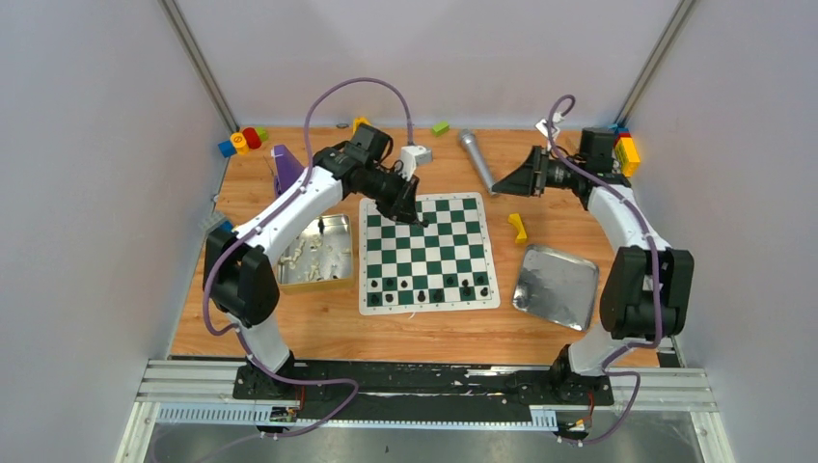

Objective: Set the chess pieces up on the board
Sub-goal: Adjust the chess piece, then place the chess piece on the chessboard.

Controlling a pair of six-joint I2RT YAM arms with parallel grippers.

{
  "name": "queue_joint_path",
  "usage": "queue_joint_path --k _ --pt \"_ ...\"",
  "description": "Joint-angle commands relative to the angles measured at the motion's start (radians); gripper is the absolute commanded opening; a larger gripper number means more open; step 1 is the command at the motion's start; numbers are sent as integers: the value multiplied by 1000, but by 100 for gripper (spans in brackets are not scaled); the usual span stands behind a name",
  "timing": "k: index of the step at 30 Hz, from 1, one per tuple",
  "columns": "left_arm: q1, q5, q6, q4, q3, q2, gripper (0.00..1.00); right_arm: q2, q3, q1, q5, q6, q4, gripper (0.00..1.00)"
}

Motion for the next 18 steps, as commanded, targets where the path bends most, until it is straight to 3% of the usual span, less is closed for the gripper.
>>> queue_joint_path --k 1,5,10,18 --pt "-115 -257 237 -293 92 10 1 -137 -69 -99 12 -127 -37 54" --pt "-215 -379 295 -444 181 84 1 -219 -134 -177 24 -172 -65 54" --pt "-328 -475 313 -511 299 177 1 -297 -181 -253 25 -222 -107 53" --pt "-450 -544 346 -656 585 450 2 -359 -202 -340 -21 -287 -153 53"
